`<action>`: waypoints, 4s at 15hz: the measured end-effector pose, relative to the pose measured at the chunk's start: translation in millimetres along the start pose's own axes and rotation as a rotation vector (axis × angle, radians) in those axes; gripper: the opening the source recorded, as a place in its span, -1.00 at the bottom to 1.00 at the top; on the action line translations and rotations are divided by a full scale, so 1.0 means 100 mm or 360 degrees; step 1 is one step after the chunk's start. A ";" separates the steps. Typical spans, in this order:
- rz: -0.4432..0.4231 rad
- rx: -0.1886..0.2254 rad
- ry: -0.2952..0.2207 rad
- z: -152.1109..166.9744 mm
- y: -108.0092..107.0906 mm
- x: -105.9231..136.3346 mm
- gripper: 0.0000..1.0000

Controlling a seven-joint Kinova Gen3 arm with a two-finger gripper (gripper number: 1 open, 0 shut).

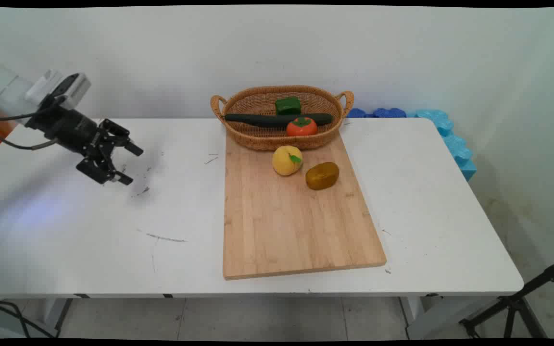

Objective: Pick up the potato from the cutting board, then place the picked object in the vegetable basket

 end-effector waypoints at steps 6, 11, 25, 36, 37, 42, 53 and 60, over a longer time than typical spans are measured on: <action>-0.0002 0.0057 -0.0012 0.31 -0.03 0.56 1.00; -0.0060 0.0106 -0.0010 0.65 0.03 1.12 1.00; -0.0267 0.0247 0.0022 1.76 0.27 2.43 1.00; -0.0374 0.0332 0.0054 2.73 0.27 3.11 1.00; -0.0384 0.0334 0.0051 2.81 0.27 3.14 1.00; -0.0424 0.0333 0.0031 3.10 0.28 3.22 1.00; -0.0446 0.0314 0.0007 3.46 0.34 3.28 1.00; -0.0381 0.0319 0.0011 3.48 0.37 3.29 -1.00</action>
